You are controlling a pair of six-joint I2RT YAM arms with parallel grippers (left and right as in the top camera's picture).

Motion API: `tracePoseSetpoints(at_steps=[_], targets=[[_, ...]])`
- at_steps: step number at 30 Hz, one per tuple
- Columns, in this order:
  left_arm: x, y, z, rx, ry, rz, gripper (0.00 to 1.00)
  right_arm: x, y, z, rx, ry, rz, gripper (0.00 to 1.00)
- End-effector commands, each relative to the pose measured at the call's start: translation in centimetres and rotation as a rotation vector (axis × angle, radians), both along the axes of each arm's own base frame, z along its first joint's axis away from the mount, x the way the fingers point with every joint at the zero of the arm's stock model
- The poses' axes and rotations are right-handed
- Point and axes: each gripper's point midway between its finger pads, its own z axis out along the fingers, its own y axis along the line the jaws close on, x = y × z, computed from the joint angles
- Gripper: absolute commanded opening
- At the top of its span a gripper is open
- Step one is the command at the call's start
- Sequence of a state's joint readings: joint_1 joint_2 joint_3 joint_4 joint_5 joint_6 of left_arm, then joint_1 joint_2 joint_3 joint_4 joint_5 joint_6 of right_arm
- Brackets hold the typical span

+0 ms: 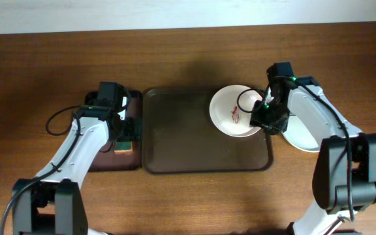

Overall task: Clean dirty plates on tray and stack at the side
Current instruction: 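Move the right gripper to the last sauce-smeared plate's rim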

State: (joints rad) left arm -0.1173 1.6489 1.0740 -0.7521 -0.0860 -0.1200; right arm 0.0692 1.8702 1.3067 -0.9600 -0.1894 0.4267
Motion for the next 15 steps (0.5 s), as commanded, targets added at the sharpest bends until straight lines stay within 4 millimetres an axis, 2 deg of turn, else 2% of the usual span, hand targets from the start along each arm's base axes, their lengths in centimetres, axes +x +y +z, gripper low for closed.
tracePoseSetpoints(at_steps=[1, 3, 6, 9, 13, 15], targets=[[0.4, -0.2, 0.7, -0.005, -0.024, -0.005, 1.00, -0.3, -0.2, -2.1, -0.020, 0.037, -0.020, 0.45], [0.4, -0.2, 0.7, -0.005, -0.024, -0.005, 1.00, -0.5, -0.2, -3.4, -0.020, 0.039, -0.023, 0.42], [0.4, -0.2, 0.7, -0.005, -0.024, -0.005, 1.00, -0.1, -0.1, -3.8, -0.018, 0.023, -0.023, 0.20], [0.4, -0.2, 0.7, -0.005, -0.024, -0.005, 1.00, -0.1, 0.4, -3.8, -0.015, 0.020, -0.008, 0.10], [0.4, -0.2, 0.7, -0.006, -0.025, -0.005, 1.00, -0.5, 3.8, -3.8, -0.012, 0.002, 0.088, 0.05], [0.4, -0.2, 0.7, -0.005, -0.024, -0.005, 1.00, -0.6, 6.1, -3.8, -0.004, -0.014, 0.120, 0.04]])
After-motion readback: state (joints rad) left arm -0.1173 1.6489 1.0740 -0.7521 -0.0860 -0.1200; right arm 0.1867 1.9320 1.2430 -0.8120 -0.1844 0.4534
